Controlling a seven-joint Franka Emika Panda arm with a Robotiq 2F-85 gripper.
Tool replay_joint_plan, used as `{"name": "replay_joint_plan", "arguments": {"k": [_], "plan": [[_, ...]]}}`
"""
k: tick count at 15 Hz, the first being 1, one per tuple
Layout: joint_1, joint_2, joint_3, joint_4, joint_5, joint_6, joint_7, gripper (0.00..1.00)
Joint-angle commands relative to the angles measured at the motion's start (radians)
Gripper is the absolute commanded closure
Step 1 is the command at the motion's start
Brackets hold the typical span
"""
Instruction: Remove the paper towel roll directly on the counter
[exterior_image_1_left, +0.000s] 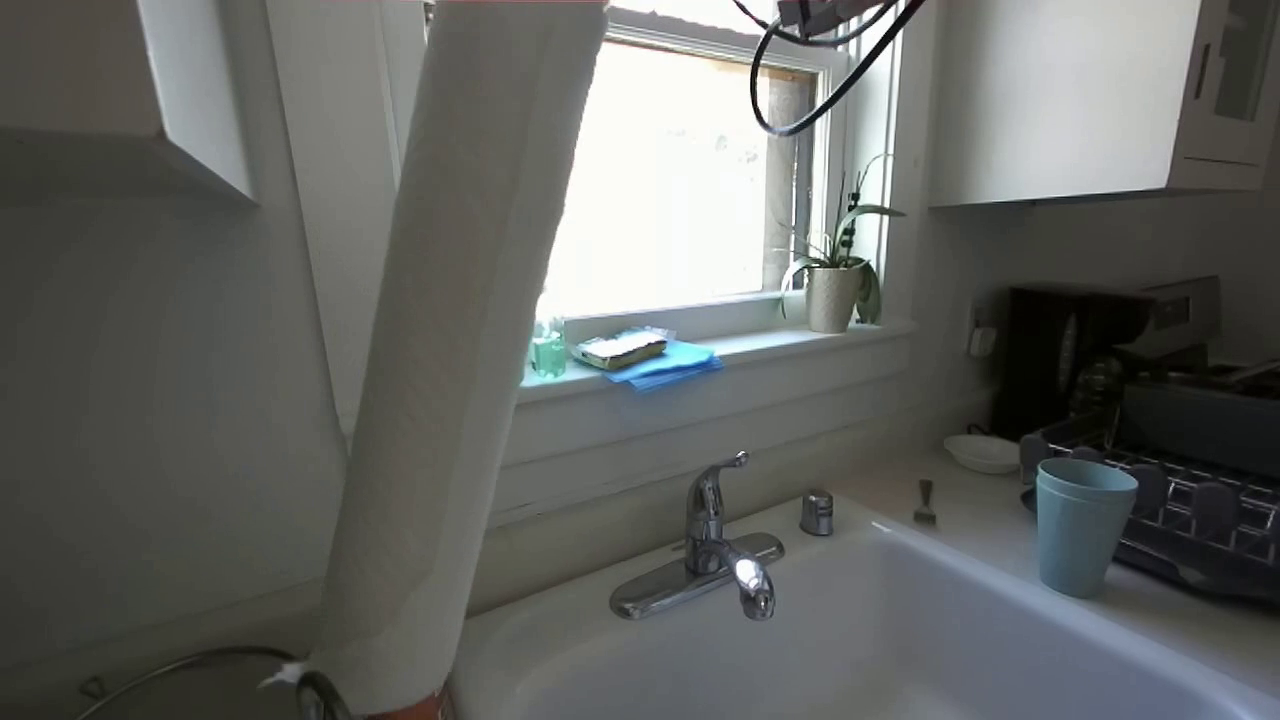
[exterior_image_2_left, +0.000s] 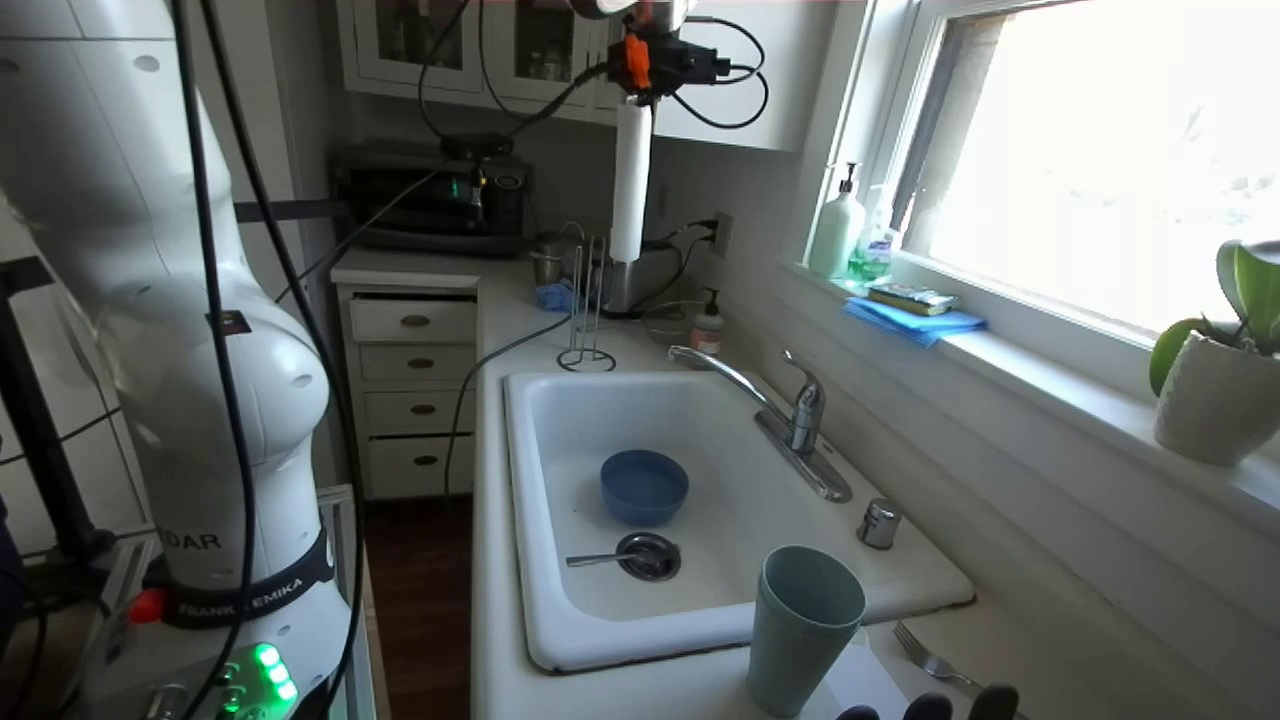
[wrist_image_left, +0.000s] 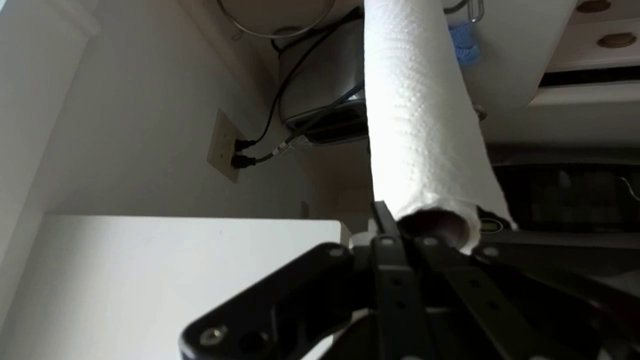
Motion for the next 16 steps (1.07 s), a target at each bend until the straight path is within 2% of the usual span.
{"name": "replay_joint_plan", "arguments": {"k": [1, 8, 16], "plan": [[-0.035, 0.055, -0.007, 0.031, 0.005, -0.060, -0.004, 1.00], [-0.096, 0.197, 0.007, 0.136, -0.040, -0.145, -0.002, 1.00], [-0.136, 0.397, 0.053, 0.349, -0.092, -0.313, -0.021, 1.00]]}}
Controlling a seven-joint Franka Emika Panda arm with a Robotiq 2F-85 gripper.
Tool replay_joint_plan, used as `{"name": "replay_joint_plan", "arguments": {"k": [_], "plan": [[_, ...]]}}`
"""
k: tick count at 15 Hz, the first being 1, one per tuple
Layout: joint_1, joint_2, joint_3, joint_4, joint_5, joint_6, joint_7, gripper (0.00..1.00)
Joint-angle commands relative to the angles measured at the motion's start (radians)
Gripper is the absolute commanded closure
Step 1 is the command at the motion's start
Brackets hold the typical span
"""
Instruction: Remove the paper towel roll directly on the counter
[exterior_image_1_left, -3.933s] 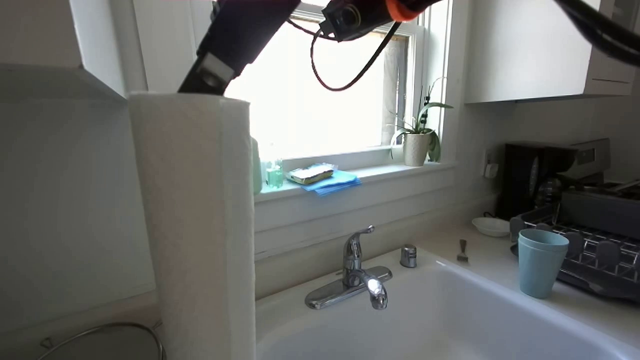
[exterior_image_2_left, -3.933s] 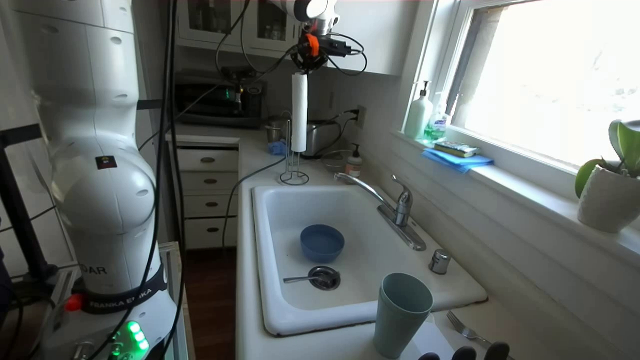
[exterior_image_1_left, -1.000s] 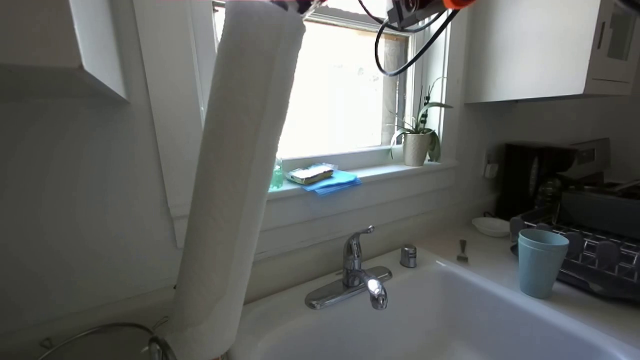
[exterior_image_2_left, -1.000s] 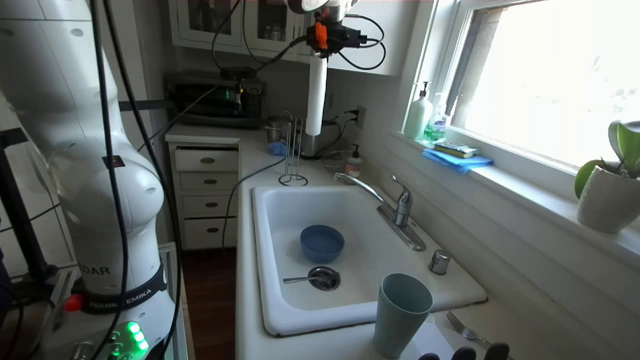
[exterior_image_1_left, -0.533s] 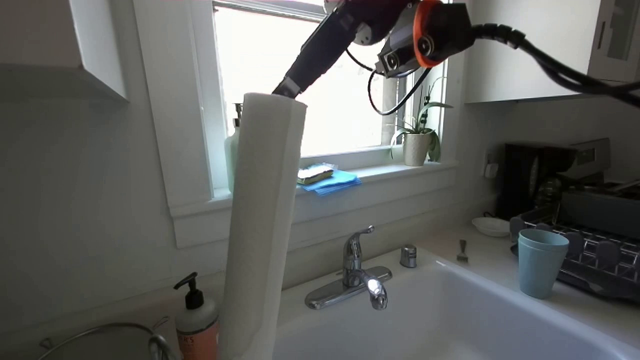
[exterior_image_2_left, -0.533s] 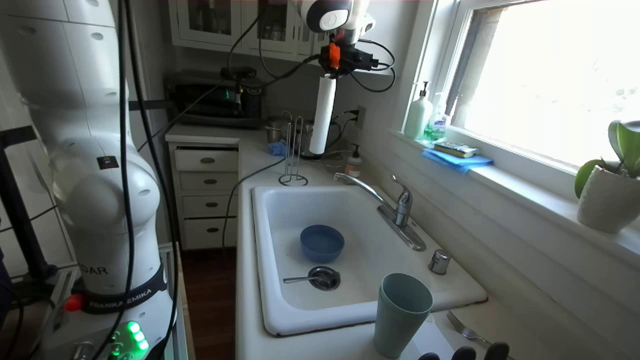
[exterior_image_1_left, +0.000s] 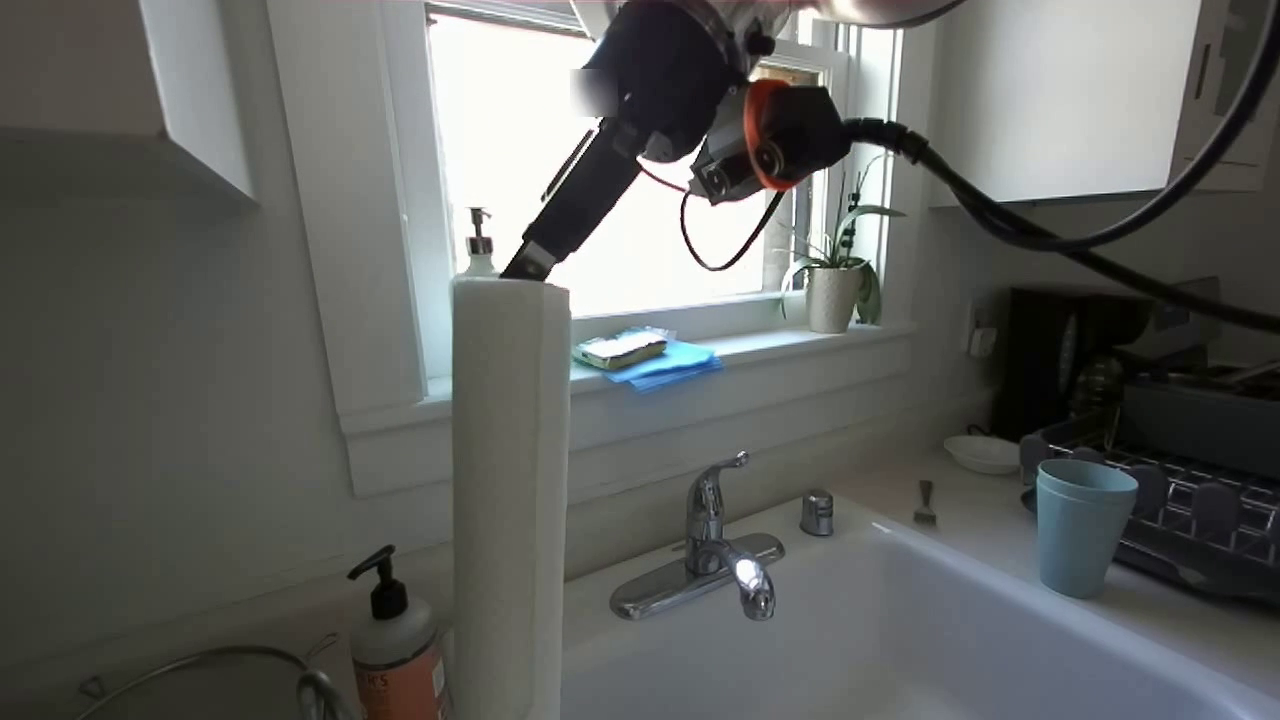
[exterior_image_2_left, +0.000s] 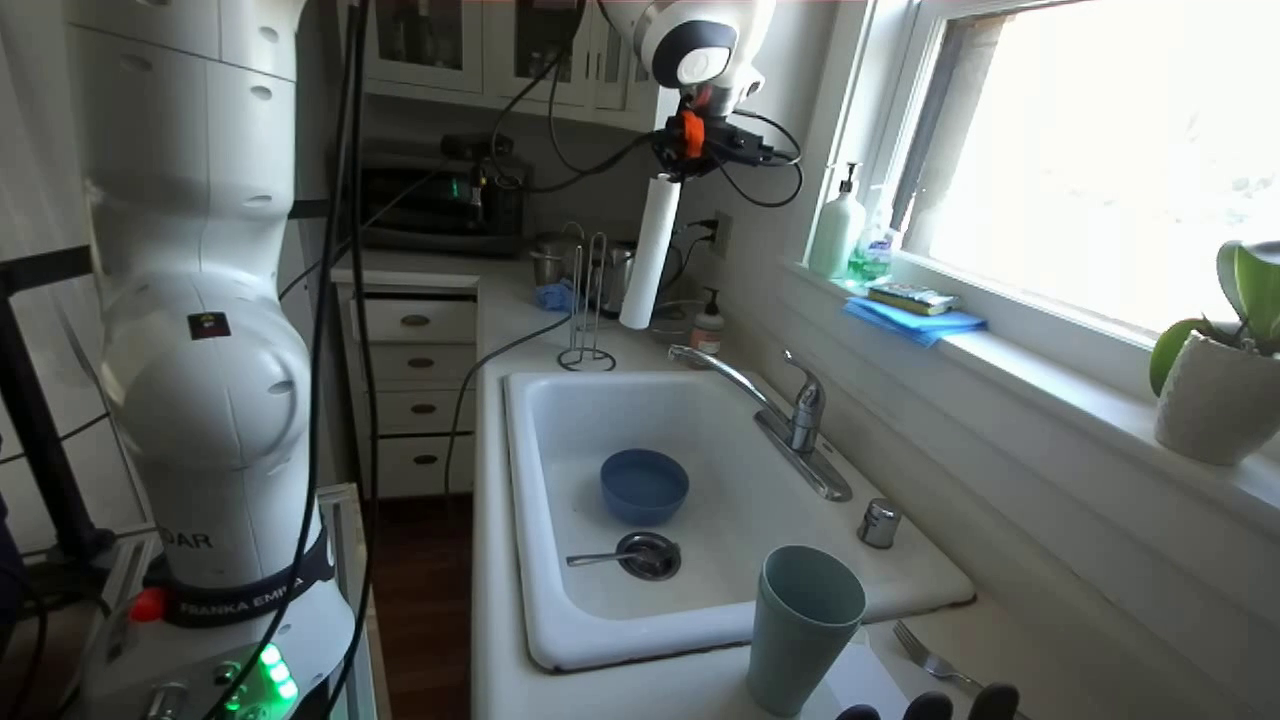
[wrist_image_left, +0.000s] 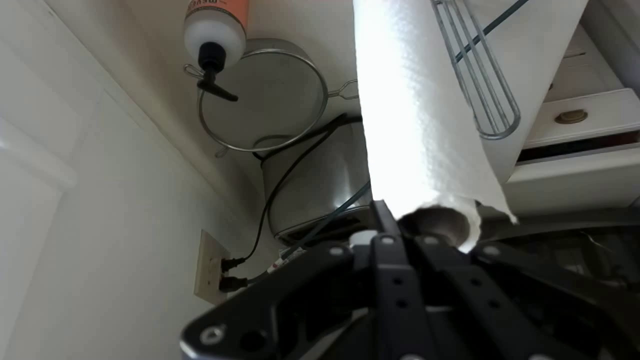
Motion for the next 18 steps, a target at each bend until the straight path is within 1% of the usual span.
{"name": "replay_joint_plan", "arguments": {"k": [1, 2, 3, 6, 10, 12, 18], "plan": [[-0.036, 0.118, 0.045, 0.150, -0.024, -0.112, -0.022, 1.00], [-0.040, 0.141, 0.053, 0.174, -0.026, -0.133, -0.029, 1.00], [-0.042, 0.078, 0.055, 0.083, -0.014, -0.072, -0.008, 0.98], [-0.048, 0.126, 0.067, 0.132, -0.018, -0.097, -0.016, 0.98], [-0.045, 0.146, 0.073, 0.156, -0.023, -0.103, -0.021, 1.00], [-0.033, 0.176, 0.084, 0.174, -0.045, -0.085, -0.022, 1.00], [-0.033, 0.236, 0.120, 0.180, -0.098, -0.035, -0.023, 1.00]]}}
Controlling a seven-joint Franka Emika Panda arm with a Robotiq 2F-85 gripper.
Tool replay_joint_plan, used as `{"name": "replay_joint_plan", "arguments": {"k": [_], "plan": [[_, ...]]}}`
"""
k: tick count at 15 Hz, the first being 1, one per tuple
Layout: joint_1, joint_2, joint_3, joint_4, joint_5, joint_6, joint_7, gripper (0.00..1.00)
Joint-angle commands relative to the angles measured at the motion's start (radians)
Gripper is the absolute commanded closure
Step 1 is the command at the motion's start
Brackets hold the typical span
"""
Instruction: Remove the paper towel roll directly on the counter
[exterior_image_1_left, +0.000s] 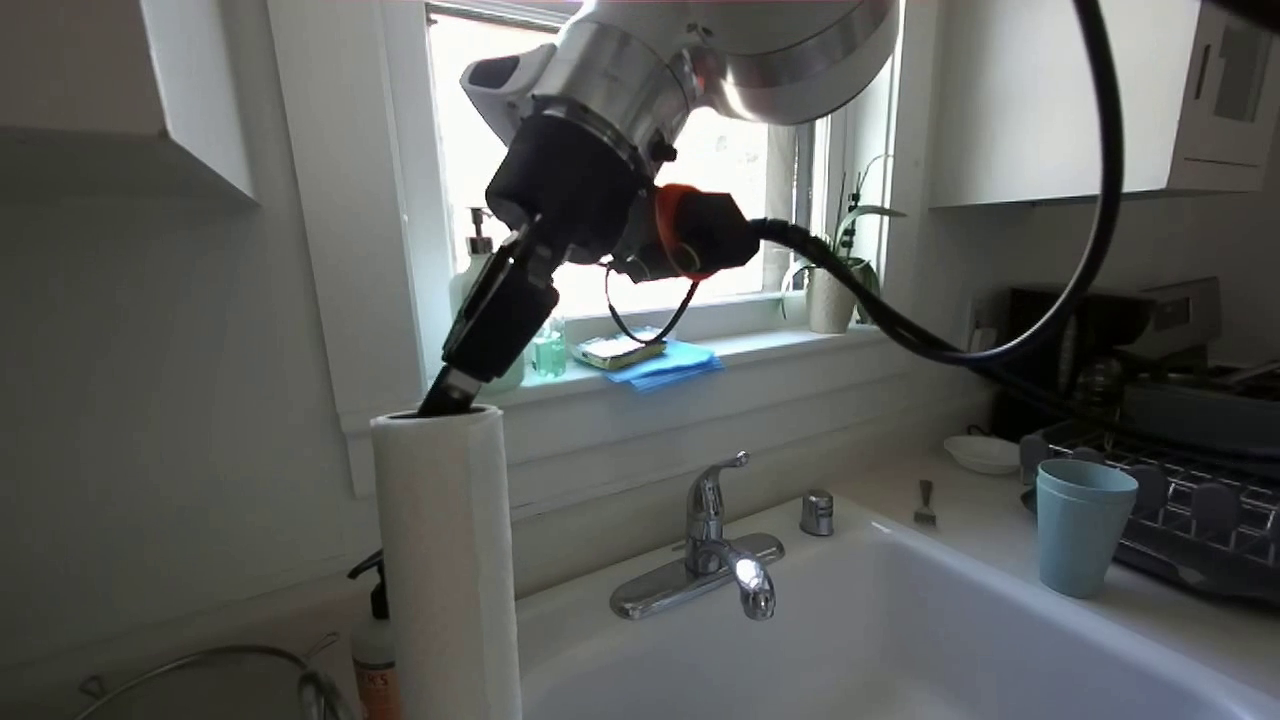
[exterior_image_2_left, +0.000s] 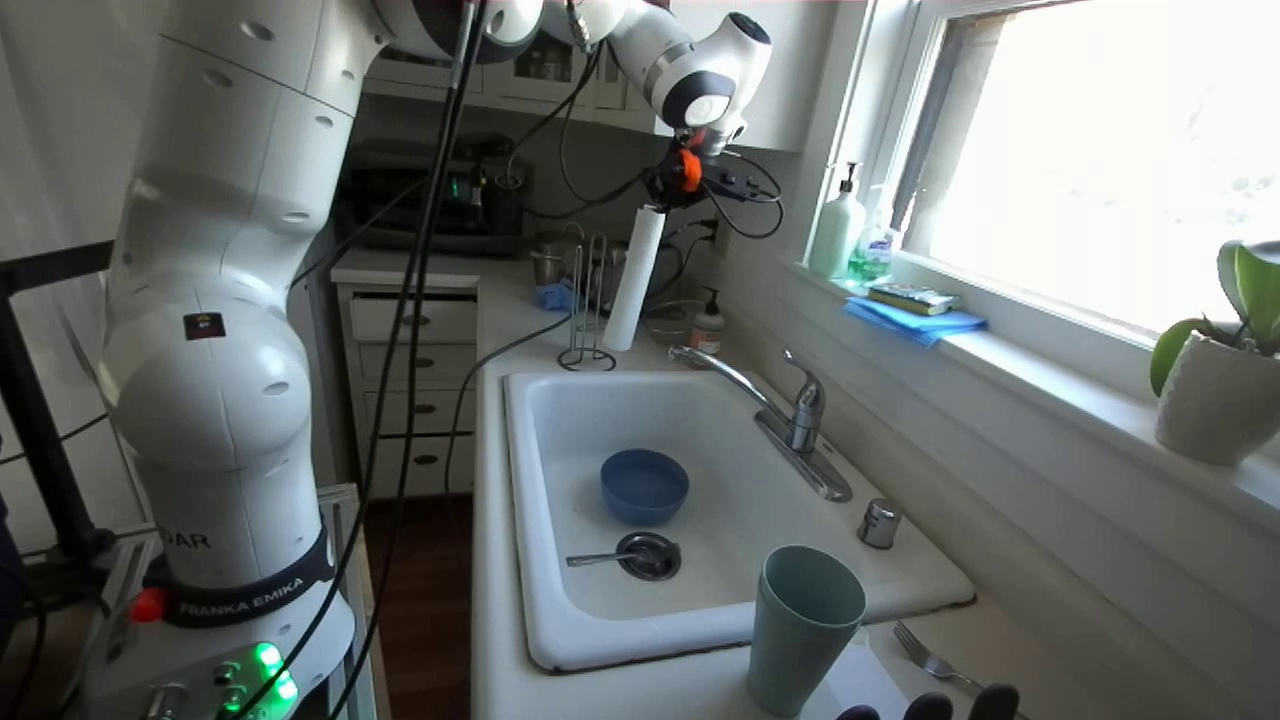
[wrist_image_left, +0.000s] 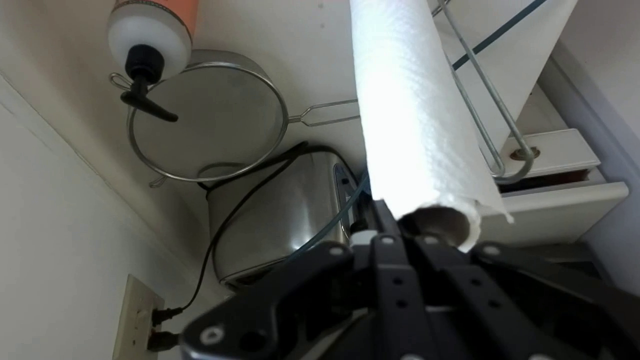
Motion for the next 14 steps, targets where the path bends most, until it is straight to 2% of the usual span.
{"name": "replay_joint_plan", "arguments": {"k": [1, 6, 14], "plan": [[-0.010, 0.048, 0.026, 0.037, -0.046, 0.035, 0.002, 1.00], [-0.011, 0.075, 0.041, 0.026, -0.083, 0.124, -0.005, 1.00], [-0.024, 0.101, 0.071, 0.025, -0.072, 0.152, -0.013, 1.00]]}}
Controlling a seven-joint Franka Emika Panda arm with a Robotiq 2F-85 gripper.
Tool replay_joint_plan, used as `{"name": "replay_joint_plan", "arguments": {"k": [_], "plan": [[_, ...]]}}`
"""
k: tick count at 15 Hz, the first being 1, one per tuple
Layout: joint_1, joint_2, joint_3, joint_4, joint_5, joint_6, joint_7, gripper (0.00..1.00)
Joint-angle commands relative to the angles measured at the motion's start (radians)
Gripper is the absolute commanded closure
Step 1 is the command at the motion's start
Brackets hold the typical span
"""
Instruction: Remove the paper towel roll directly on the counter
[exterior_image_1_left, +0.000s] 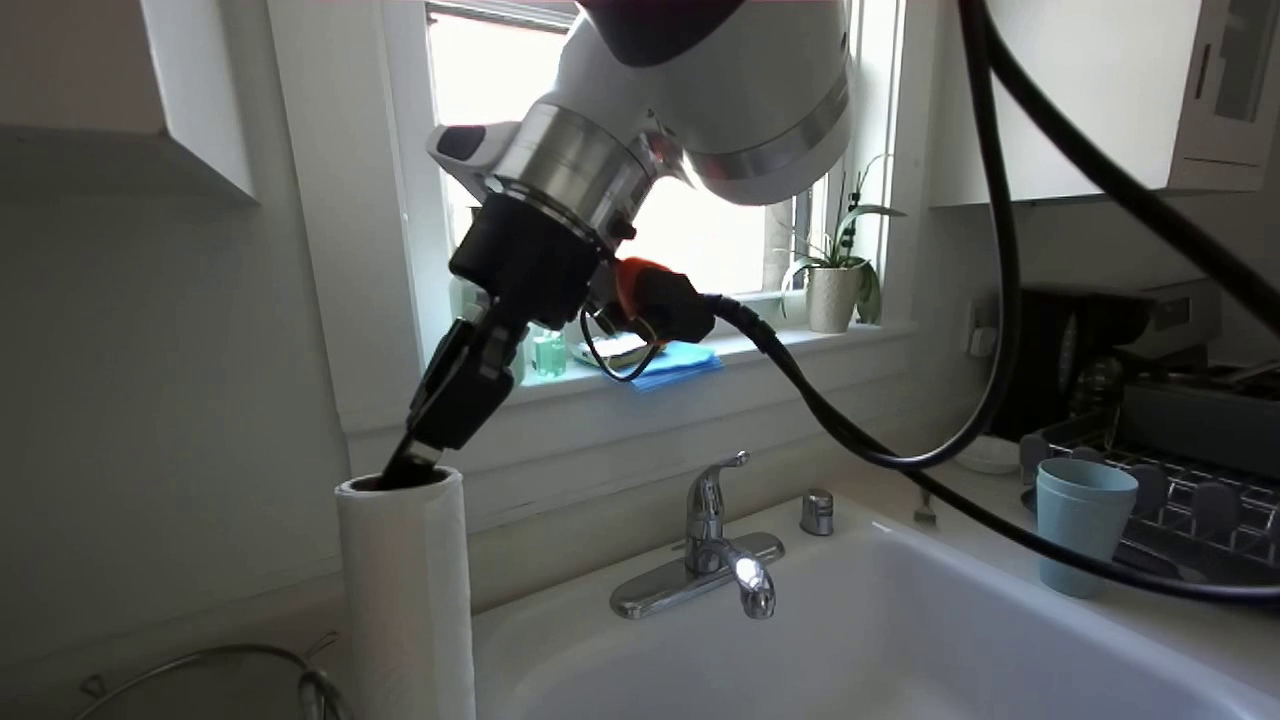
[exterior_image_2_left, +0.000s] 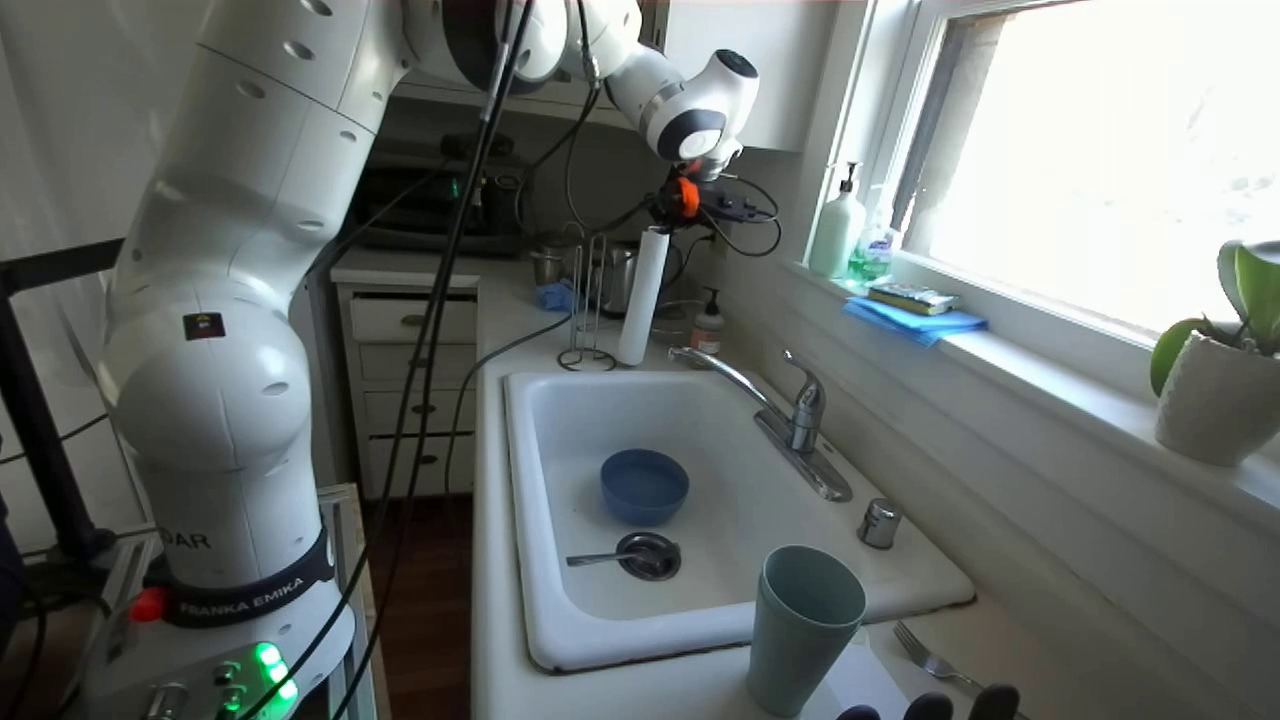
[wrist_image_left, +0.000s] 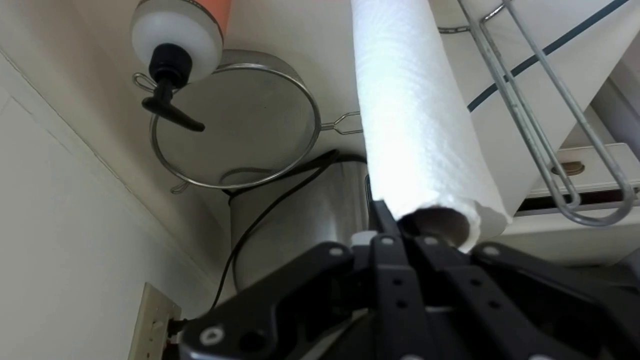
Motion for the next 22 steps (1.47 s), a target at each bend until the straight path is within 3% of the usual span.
{"name": "replay_joint_plan", "arguments": {"k": [1, 4, 5, 6, 8, 18, 22], "plan": [[-0.022, 0.018, 0.027, 0.018, -0.015, 0.011, -0.011, 1.00], [-0.027, 0.018, 0.028, 0.013, -0.015, 0.014, -0.015, 0.99], [-0.028, 0.018, 0.028, 0.011, -0.014, 0.017, -0.015, 0.93], [-0.027, 0.018, 0.027, 0.009, -0.014, 0.017, -0.009, 0.71], [-0.031, 0.012, 0.029, 0.003, -0.007, 0.016, -0.010, 0.68], [-0.044, -0.045, 0.028, -0.025, -0.013, 0.019, -0.005, 0.02], [-0.048, -0.066, 0.029, -0.034, -0.006, 0.022, -0.012, 0.00]]}}
